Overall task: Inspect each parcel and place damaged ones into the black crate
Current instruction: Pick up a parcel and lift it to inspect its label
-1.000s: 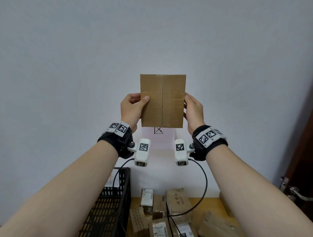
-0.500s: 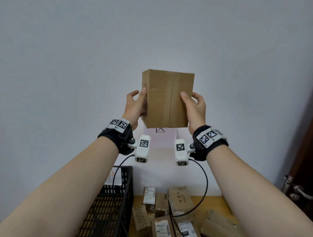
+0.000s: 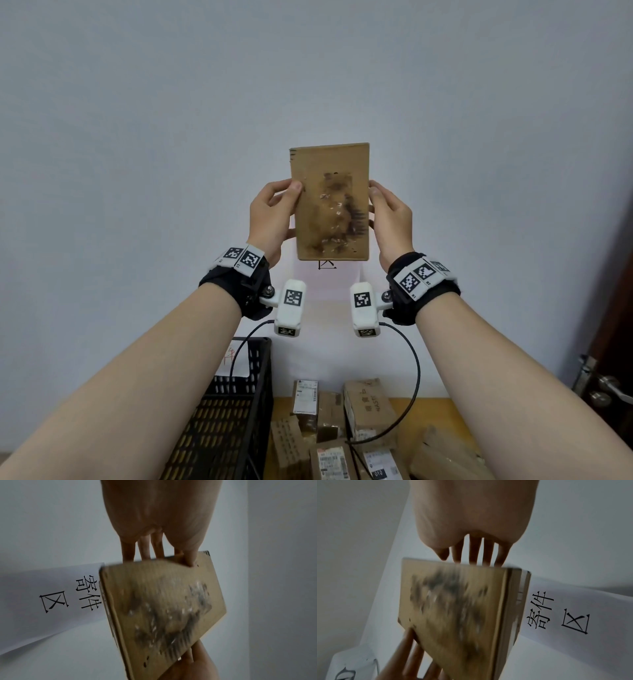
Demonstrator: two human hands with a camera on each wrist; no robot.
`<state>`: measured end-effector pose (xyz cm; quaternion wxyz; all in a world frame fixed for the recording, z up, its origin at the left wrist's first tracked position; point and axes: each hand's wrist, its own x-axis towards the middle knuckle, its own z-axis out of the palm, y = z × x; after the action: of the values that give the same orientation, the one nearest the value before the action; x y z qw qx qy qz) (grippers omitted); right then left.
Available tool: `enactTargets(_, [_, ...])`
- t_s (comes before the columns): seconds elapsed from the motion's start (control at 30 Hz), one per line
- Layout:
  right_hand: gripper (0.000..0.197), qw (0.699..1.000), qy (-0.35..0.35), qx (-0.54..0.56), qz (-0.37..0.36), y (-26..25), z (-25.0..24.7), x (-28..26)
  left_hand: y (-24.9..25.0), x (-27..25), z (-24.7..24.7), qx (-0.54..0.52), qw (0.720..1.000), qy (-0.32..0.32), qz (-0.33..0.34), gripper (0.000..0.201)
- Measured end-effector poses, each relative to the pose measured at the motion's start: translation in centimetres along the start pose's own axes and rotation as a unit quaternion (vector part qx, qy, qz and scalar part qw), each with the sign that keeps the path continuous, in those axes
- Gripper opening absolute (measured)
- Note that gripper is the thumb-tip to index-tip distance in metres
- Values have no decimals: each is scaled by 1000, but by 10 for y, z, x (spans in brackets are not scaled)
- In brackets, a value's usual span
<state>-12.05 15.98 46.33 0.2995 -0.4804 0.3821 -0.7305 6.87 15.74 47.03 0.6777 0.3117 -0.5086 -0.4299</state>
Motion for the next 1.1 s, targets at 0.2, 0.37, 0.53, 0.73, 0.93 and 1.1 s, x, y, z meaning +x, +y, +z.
enactTargets(0.2, [31, 999, -16, 23, 17, -4, 1, -5, 5, -3, 3, -16, 1000, -7, -15, 26])
enactTargets(0.37, [31, 999, -8, 30, 27, -3, -1, -6, 6, -5, 2, -4, 1000, -8, -18, 25])
enactTargets(0.53, [30, 997, -6, 64, 49, -6, -2, -9, 7, -8, 2, 21, 1000, -13, -12, 29])
enactTargets(0.73, [30, 995, 15, 74, 68, -6, -3, -10, 12, -12, 3, 7, 1000, -1, -27, 37])
enactTargets(0.93, [24, 995, -11, 63, 75, -1, -1, -13, 19, -13, -1, 28, 997, -18, -75, 43])
enactTargets(1.1, [40, 994, 2, 53, 99, -4, 0, -15, 17, -12, -3, 43, 995, -35, -86, 47])
